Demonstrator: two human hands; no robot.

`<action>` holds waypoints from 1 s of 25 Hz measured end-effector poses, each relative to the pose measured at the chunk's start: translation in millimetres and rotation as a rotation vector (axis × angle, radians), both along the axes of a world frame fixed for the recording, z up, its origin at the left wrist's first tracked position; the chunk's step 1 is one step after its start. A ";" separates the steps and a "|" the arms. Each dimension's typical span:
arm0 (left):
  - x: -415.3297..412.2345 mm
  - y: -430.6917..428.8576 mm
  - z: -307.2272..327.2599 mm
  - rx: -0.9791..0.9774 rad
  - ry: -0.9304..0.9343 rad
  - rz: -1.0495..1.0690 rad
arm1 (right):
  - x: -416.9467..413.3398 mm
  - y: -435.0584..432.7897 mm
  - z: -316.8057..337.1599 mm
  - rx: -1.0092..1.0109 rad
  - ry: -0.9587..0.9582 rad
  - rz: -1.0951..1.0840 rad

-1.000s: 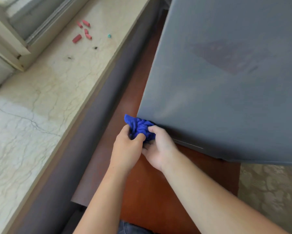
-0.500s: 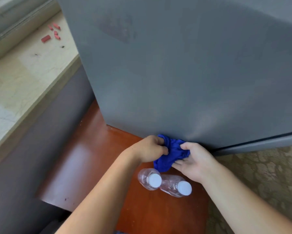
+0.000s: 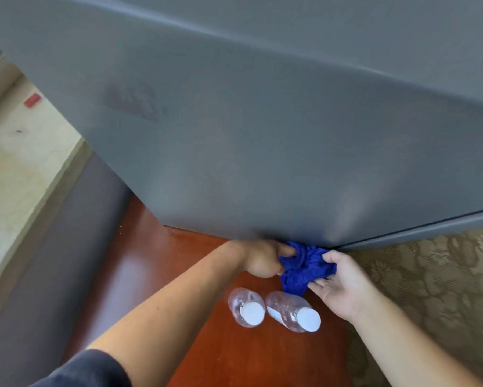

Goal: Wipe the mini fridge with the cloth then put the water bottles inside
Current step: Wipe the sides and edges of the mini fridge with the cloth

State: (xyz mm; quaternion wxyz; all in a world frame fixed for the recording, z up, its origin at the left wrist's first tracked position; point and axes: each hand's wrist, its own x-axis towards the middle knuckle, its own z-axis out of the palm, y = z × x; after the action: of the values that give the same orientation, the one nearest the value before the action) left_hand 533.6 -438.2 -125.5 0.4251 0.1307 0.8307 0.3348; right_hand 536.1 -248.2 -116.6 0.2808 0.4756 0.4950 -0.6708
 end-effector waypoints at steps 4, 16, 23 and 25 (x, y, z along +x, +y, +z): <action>36.7 -48.5 -20.5 0.198 -0.068 0.271 | 5.9 -60.4 1.9 -0.010 -0.023 0.038; 152.7 -199.7 -26.1 0.482 -0.029 1.430 | 51.1 -307.6 -26.9 -0.165 0.058 0.481; 140.3 -166.4 -9.2 0.238 -0.094 1.248 | 34.7 -276.2 -27.8 -0.094 0.019 0.507; 126.5 -145.7 -4.9 0.192 -0.130 1.131 | 18.4 -240.5 -16.7 -0.074 -0.046 0.542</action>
State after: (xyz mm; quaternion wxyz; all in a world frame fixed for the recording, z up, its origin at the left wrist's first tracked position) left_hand 660.1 -583.8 -130.4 0.2165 -0.3167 0.7093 0.5914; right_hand 554.5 -488.7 -133.3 0.4784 0.3302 0.5730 -0.5777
